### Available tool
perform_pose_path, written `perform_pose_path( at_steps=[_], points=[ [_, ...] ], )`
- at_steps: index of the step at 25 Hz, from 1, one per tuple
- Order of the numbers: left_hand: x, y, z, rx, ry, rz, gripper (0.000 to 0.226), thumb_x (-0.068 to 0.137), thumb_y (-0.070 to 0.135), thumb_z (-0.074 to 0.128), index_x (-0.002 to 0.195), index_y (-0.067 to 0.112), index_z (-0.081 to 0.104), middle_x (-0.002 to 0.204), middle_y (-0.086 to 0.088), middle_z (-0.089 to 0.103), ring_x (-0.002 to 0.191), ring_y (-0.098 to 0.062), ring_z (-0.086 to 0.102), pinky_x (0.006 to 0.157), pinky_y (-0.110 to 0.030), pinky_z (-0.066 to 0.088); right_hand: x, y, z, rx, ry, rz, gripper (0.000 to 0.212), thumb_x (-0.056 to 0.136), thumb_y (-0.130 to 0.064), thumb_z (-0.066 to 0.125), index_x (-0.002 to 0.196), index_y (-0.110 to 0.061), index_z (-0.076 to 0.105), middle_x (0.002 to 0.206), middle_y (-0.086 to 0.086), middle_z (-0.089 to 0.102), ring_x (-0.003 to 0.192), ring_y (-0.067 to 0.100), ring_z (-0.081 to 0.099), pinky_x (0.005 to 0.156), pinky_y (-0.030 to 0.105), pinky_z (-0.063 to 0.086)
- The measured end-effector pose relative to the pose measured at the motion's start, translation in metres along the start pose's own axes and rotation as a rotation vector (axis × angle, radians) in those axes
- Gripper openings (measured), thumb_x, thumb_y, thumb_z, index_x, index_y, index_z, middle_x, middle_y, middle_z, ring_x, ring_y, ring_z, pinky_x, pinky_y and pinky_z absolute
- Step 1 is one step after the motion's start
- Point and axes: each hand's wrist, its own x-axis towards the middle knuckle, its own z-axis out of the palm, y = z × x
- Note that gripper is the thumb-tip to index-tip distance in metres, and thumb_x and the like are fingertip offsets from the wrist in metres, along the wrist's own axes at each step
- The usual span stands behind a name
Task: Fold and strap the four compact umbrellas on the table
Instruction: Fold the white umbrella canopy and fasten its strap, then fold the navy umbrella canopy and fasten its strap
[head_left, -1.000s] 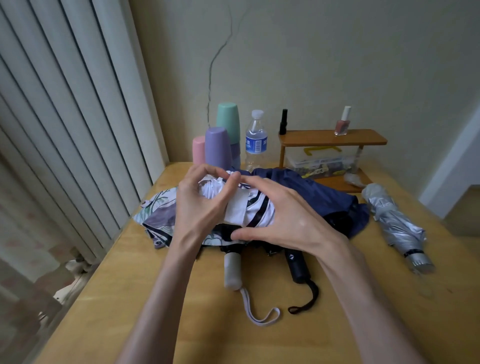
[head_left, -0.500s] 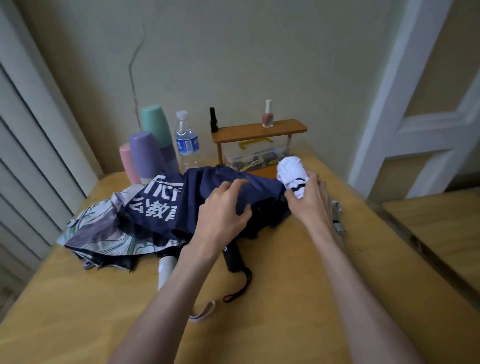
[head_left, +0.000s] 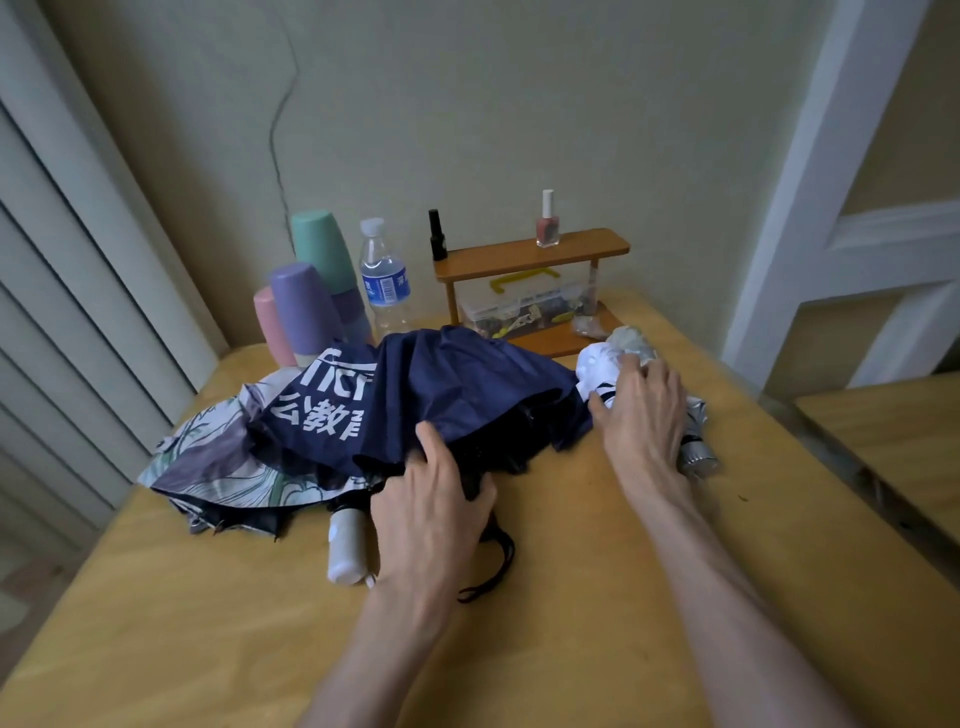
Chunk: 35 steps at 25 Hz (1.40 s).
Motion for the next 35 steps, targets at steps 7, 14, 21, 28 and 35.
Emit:
perform_pose_path(
  at_steps=[7,14,21,28,35],
  points=[
    [0.002,-0.007,0.011,-0.398,-0.177,-0.182,0.052,0.092,0.06,0.064,0.104,0.013,0.046,0.105,-0.011,0.069,0.108,-0.04,0.065,0.074,-0.037,0.037,-0.014,-0.048,-0.005,0.424,-0.252,-0.395,0.037,0.104,-0.034,0.056,0.138,-0.022,0.066,0.137,0.003,0.062,0.131,0.027,0.054,0.11,0.039,0.039],
    [-0.013,-0.025,0.017,-0.745,-0.023,-0.224,0.033,0.096,0.041,0.069,0.118,0.017,0.063,0.098,-0.002,0.074,0.1,-0.029,0.069,0.077,-0.036,0.045,-0.042,-0.093,-0.013,0.898,-0.747,-0.16,0.044,0.111,-0.051,0.039,0.129,-0.029,0.074,0.138,-0.012,0.067,0.135,0.007,0.055,0.114,0.033,0.042],
    [-0.023,-0.03,0.006,-1.04,0.053,-0.073,0.066,0.108,0.047,0.052,0.166,0.033,0.025,0.166,0.001,0.037,0.157,-0.033,0.031,0.128,-0.048,0.028,-0.036,-0.129,-0.032,1.199,-0.531,0.19,0.086,0.073,-0.048,0.093,0.143,-0.019,0.052,0.132,-0.007,0.066,0.115,0.012,0.067,0.096,0.033,0.057],
    [-0.016,-0.062,-0.018,-1.177,0.086,0.098,0.059,0.108,0.037,0.057,0.155,0.051,0.024,0.112,-0.023,0.059,0.066,-0.021,0.068,0.065,-0.028,0.057,-0.037,-0.177,-0.055,1.384,-0.541,0.224,0.083,0.066,-0.039,0.099,0.137,-0.025,0.058,0.127,0.0,0.073,0.109,0.02,0.074,0.094,0.044,0.063],
    [-0.018,-0.097,-0.086,-0.602,0.324,0.11,0.052,0.098,0.067,0.057,0.127,0.029,0.076,0.106,0.012,0.077,0.092,-0.006,0.072,0.081,-0.034,0.058,-0.035,-0.201,-0.071,1.246,-0.394,0.004,0.082,0.086,-0.022,0.085,0.155,-0.017,0.041,0.146,0.0,0.057,0.133,0.018,0.058,0.113,0.038,0.048]
  ],
)
